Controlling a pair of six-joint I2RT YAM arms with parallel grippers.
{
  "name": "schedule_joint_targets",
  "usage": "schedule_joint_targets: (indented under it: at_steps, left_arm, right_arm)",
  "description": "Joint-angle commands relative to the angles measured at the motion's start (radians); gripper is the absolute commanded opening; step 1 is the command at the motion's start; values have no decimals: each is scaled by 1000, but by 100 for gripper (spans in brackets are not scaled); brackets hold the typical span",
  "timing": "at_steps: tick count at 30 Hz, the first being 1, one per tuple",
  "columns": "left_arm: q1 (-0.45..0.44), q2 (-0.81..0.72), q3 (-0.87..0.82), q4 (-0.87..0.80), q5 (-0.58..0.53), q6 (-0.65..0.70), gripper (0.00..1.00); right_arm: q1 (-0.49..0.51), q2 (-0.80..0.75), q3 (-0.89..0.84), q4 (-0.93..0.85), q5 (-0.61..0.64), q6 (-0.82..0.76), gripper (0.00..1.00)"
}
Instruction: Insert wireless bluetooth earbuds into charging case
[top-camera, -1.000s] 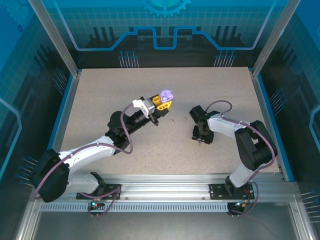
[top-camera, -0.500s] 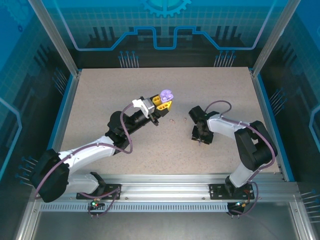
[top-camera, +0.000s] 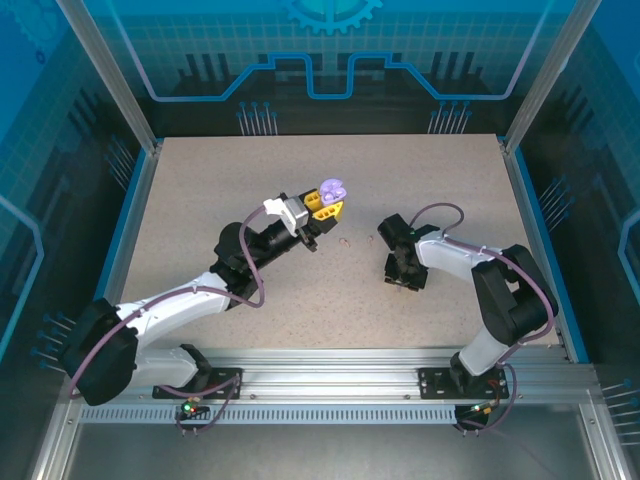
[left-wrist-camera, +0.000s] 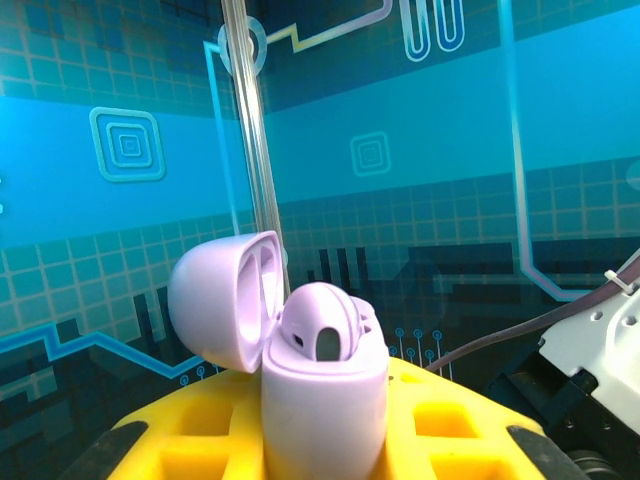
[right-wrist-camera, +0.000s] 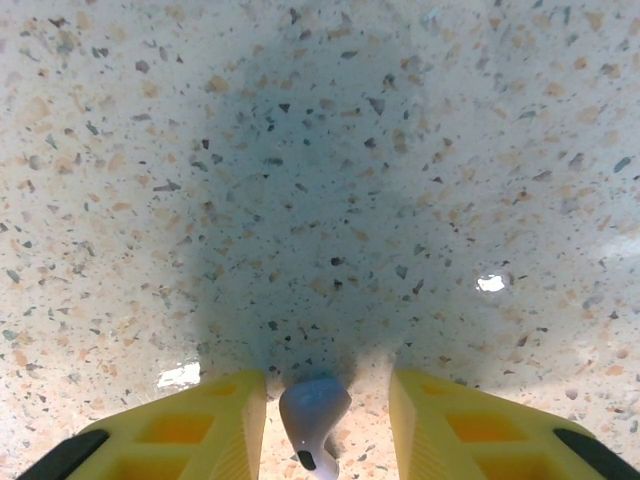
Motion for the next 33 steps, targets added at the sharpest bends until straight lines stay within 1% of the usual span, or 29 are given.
schedule_joint_targets:
  at_steps: [1, 15, 27, 33]
  left_arm:
    - [-6, -32, 14, 38, 18, -8, 0]
    - [-7, -32, 14, 36, 18, -6, 0]
    - [-7, -35, 19, 29, 23, -8, 0]
    - [-6, -35, 20, 23, 24, -9, 0]
  right_arm:
    - [2, 18, -9, -10, 16, -1, 37]
    - [-10, 39, 11, -4, -4, -24, 33]
    - [-15, 28, 15, -7, -3, -52, 22]
    - [-15, -37, -6, 17, 14, -91, 19]
